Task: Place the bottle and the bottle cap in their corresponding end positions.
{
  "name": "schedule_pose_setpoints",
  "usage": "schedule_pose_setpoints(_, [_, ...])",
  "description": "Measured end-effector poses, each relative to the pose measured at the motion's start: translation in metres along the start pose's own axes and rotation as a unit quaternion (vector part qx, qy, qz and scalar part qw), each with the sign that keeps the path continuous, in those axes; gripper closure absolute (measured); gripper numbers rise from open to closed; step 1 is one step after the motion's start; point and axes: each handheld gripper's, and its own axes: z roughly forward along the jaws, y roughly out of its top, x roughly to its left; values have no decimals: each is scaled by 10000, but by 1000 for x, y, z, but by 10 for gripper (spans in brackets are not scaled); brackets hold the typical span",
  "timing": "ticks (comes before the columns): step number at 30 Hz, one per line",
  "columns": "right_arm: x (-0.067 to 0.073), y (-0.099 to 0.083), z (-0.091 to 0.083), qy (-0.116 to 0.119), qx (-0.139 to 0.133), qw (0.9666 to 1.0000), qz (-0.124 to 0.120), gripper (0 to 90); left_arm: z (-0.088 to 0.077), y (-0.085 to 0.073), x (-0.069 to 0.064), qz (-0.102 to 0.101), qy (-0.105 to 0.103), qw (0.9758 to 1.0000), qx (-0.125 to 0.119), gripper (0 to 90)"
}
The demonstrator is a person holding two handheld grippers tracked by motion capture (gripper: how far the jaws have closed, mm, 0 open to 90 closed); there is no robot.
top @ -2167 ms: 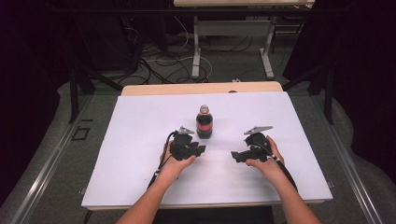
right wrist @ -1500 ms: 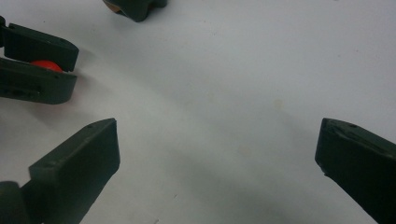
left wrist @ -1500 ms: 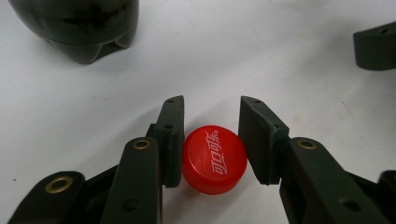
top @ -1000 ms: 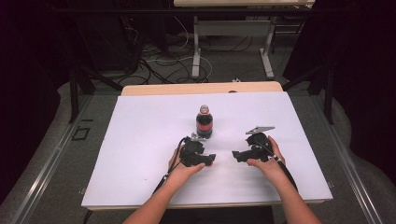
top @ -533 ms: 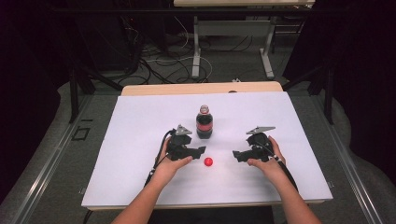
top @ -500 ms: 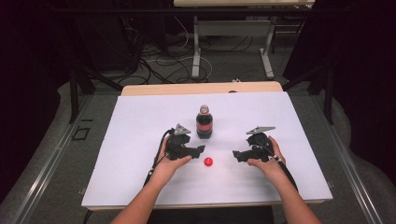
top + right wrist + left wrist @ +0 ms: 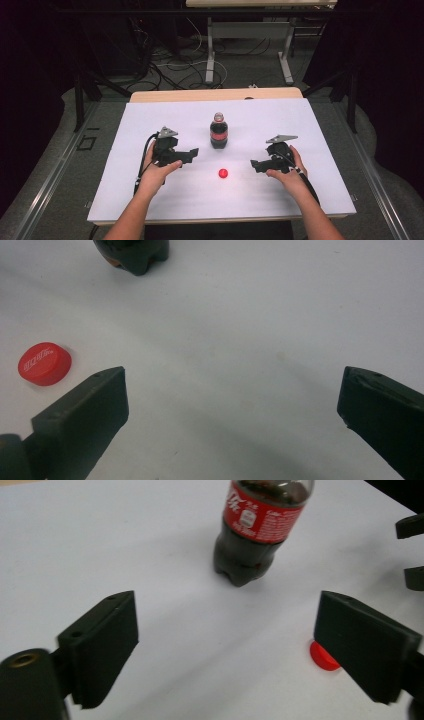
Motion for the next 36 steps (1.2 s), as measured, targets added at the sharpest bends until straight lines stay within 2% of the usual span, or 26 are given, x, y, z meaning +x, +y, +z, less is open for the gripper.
schedule_pose_setpoints(2, [0,0,0,-34,-6,10000,0,0,-5,-3,7,-47,45,10000,24,3])
schedule_pose_setpoints(3, [0,0,0,-42,-22,10000,53,0,-6,-5,10,-129,68,9999,-71,5])
schedule_pose_setpoints(4, [0,0,0,-17,-17,10000,54,0,-9,-7,15,-134,56,9999,-63,6])
schedule_pose_setpoints(5, [0,-1,0,-47,6,9999,130,0,-11,-10,18,-243,73,9996,-155,5])
schedule_pose_setpoints(6, [0,-1,-1,-47,-3,9999,106,0,-14,-13,22,-323,80,9993,-161,5])
schedule_pose_setpoints(7, [-1,-1,-1,-64,-8,9999,114,0,-15,-16,26,-374,153,9988,-271,5])
schedule_pose_setpoints(9, [-2,-1,-2,-66,-34,9999,106,0,-18,-23,32,-528,293,9977,-308,5])
schedule_pose_setpoints(12, [-3,-2,-2,-74,-20,9998,188,0,-22,-34,45,-675,344,9965,-351,5])
schedule_pose_setpoints(14, [-3,-2,-1,-70,-18,9998,193,0,-25,-39,52,-607,446,9967,-312,5])
schedule_pose_setpoints(16, [-4,-2,-1,-83,-31,9999,145,0,-25,-45,58,-441,671,9961,-360,5])
schedule_pose_setpoints(18, [-4,-3,0,-87,-28,9999,141,0,-26,-48,62,-392,752,9959,-326,5])
schedule_pose_setpoints(20, [-5,-3,1,-108,-19,9999,74,0,-25,-50,65,-437,802,9950,-396,5])
schedule_pose_setpoints(21, [-5,-4,1,-110,-6,9999,116,0,-25,-52,67,-471,826,9945,-442,5])
schedule_pose_setpoints(25, [-6,-5,3,-115,36,9998,135,0,-24,-58,76,-578,828,9944,-310,6])
schedule_pose_setpoints(27, [-6,-6,4,-132,52,9998,150,0,-22,-62,79,-692,905,9929,-348,6])
schedule_pose_setpoints(30, [-7,-7,6,-123,52,9998,130,0,-20,-66,82,-800,922,9921,-303,7])
schedule_pose_setpoints(34, [-6,-8,6,-141,67,9997,179,0,-18,-67,83,-797,940,9921,-247,7])
schedule_pose_setpoints(36, [-8,-8,7,-156,68,9998,122,0,-18,-67,83,-782,957,9921,-224,8])
